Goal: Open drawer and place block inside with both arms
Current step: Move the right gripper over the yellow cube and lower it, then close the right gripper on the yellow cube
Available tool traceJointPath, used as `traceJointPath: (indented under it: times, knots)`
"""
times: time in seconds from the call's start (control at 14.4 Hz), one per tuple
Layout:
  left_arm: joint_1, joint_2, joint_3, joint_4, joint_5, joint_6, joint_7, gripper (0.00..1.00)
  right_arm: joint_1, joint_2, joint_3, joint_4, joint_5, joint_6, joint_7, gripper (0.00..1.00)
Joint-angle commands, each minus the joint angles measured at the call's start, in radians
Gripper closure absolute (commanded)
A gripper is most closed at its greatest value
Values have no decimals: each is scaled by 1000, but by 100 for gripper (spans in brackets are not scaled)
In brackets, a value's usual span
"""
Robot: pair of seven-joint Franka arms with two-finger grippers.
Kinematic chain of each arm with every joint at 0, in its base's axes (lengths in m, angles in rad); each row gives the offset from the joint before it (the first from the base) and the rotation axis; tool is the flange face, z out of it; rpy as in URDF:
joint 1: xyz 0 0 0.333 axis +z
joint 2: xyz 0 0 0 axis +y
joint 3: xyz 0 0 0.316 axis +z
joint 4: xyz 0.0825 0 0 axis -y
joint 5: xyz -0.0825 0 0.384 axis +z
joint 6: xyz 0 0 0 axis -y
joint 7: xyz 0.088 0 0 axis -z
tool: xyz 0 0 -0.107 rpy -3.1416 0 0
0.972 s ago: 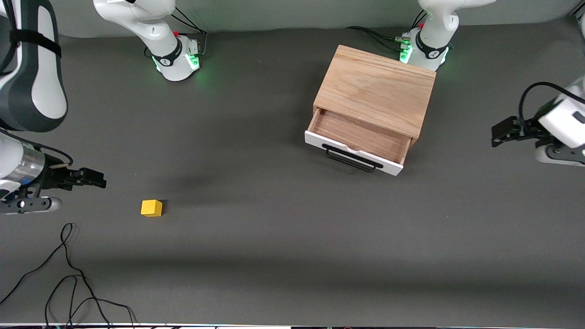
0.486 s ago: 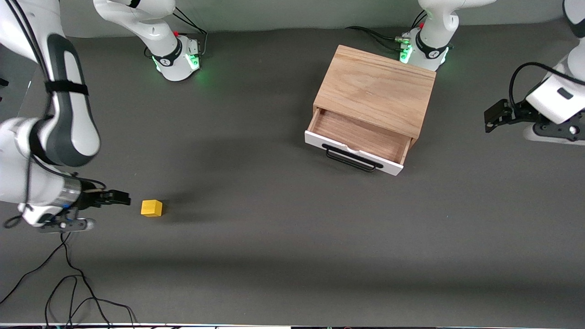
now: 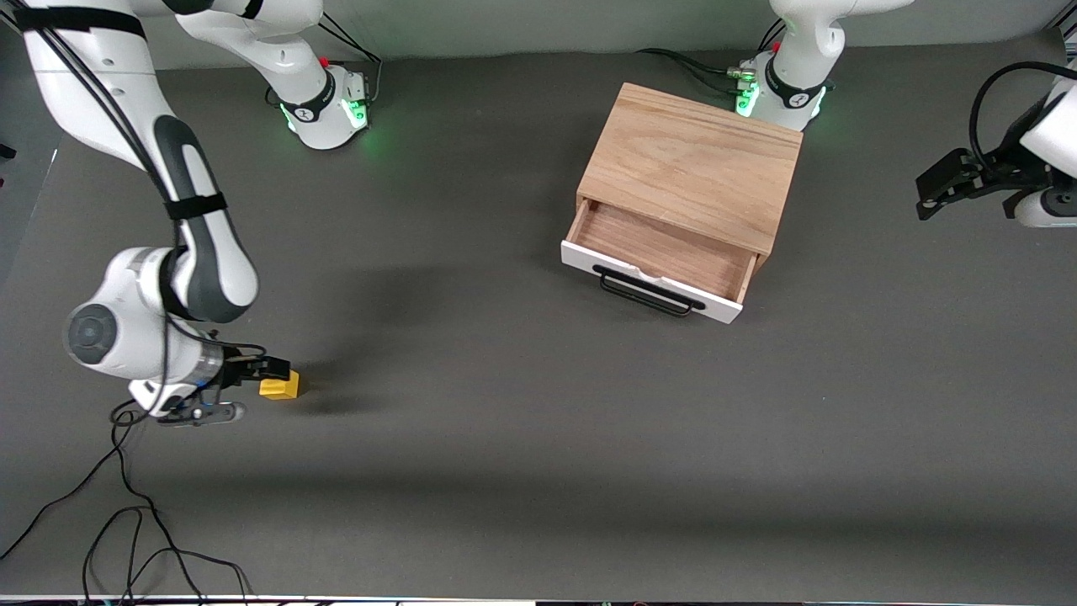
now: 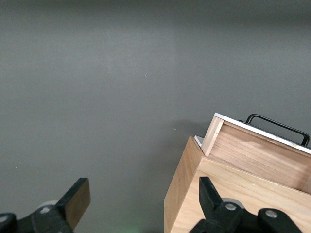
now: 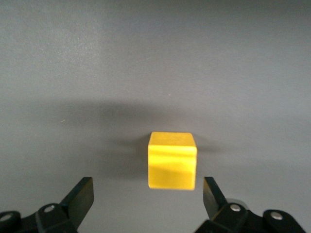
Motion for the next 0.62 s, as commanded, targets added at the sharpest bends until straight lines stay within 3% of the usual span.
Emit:
traceJointPath:
  times: [0.0,0.42,0.49,0.56]
  knots:
    - [-10,24,5,34,8,-8,-22,0,6,25,-8,-18,32,55,-19,0]
    - [-16,21,12,23,12,-28,-28,0,1,71,-10,-32,32,98,-24,0]
    - [4,21,14,22,11,-40,-27,0,1,80,-10,-42,30,130,-25,7]
    - [4,19,14,22,11,-47,-28,0,1,86,-10,-46,32,144,-27,38]
